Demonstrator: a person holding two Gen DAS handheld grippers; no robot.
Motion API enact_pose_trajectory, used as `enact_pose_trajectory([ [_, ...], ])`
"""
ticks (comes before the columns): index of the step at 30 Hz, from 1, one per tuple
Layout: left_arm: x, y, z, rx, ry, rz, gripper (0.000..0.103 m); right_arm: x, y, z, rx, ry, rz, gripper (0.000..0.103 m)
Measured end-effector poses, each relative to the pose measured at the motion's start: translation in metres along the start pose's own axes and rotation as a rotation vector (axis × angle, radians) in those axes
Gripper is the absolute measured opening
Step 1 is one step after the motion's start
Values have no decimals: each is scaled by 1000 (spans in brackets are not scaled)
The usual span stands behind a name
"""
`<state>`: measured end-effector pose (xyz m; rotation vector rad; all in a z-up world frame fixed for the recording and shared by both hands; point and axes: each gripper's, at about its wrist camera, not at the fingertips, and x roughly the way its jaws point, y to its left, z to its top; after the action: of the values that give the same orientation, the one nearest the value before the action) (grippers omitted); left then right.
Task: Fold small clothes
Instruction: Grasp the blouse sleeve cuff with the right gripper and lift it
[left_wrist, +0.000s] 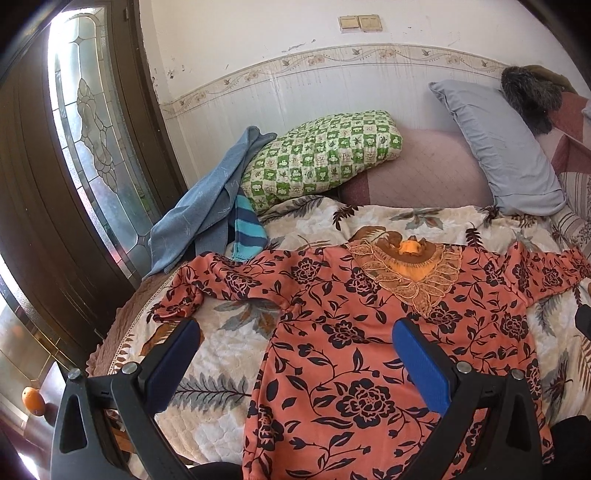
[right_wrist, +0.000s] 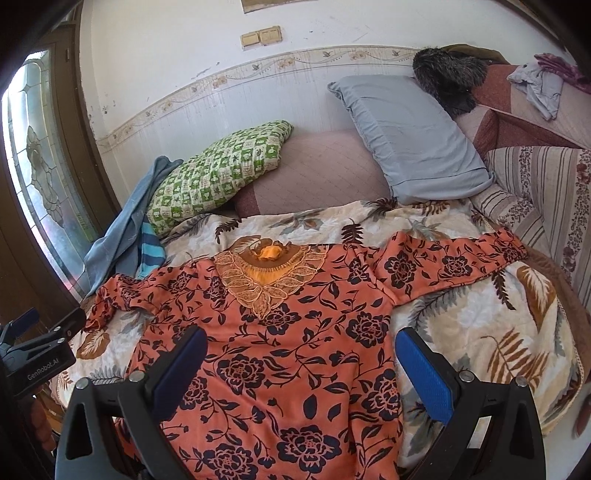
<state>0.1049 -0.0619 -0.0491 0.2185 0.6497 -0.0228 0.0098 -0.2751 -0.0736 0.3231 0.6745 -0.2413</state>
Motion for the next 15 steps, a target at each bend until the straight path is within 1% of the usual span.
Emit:
enact_pose_trajectory([
  [6, 30, -19, 8, 24, 23, -5, 103, 31, -27, 11, 49, 11, -37, 103],
  [8, 42, -27, 10, 29, 31, -18, 103, 42, -41, 16, 63, 17, -39, 103],
  [11, 80, -43, 12, 6, 111, -125, 103, 62, -82, 23, 114, 22, -23, 103],
  [13, 115, -59, 12, -11, 171, -193, 103, 76, -125, 28, 172, 19, -23, 103],
  [15, 155, -73, 8, -49, 241, -249, 103, 95, -178, 32, 259, 38, -53, 102],
])
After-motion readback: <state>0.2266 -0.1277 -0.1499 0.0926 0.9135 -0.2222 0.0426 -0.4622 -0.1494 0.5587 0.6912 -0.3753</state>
